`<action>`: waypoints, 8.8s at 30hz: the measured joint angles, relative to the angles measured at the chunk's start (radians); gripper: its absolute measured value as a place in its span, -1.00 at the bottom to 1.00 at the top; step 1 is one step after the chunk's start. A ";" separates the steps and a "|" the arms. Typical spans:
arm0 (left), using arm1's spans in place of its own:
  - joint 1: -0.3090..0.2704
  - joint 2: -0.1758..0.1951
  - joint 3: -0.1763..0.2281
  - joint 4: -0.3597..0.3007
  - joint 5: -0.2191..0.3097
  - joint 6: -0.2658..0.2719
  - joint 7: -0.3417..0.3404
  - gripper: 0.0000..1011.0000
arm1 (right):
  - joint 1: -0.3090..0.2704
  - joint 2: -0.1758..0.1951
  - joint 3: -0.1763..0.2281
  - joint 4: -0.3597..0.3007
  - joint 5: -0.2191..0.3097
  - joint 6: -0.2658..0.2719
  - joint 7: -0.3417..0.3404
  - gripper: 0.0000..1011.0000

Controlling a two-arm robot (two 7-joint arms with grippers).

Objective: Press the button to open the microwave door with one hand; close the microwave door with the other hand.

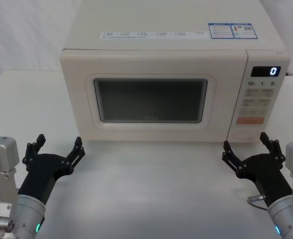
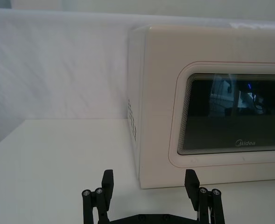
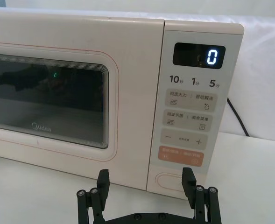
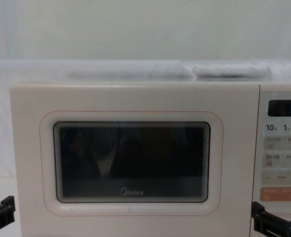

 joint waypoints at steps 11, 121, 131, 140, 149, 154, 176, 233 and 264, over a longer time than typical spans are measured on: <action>0.000 0.000 0.000 0.000 0.000 0.000 0.000 0.98 | 0.000 0.000 0.000 0.000 0.000 0.000 0.000 0.98; 0.000 0.000 0.000 0.000 0.000 0.000 0.000 0.98 | 0.014 -0.012 0.032 0.002 0.019 0.030 0.065 -1.00; 0.000 0.000 0.000 0.000 0.000 0.000 0.000 0.98 | 0.051 -0.011 0.074 0.018 0.030 0.115 0.123 -1.00; 0.000 0.000 0.000 0.000 0.000 0.000 0.000 0.98 | 0.109 -0.002 0.097 0.065 0.034 0.172 0.173 -1.00; 0.000 0.000 0.000 0.000 0.000 0.000 0.000 0.98 | 0.155 0.005 0.083 0.124 0.035 0.189 0.214 -1.00; 0.000 0.000 0.000 0.000 0.000 0.000 0.000 0.98 | 0.172 0.007 0.080 0.165 0.044 0.172 0.229 -1.00; 0.000 0.000 0.000 0.000 0.000 0.000 0.000 0.98 | 0.233 0.001 0.084 0.304 0.093 0.082 0.250 -1.00; 0.000 0.000 0.000 0.000 0.000 0.000 0.000 0.98 | 0.358 -0.045 0.082 0.482 0.088 0.009 0.226 -1.00; 0.000 0.000 -0.001 0.000 0.000 0.000 0.000 0.98 | 0.303 -0.043 0.098 0.411 0.074 0.027 0.210 -1.00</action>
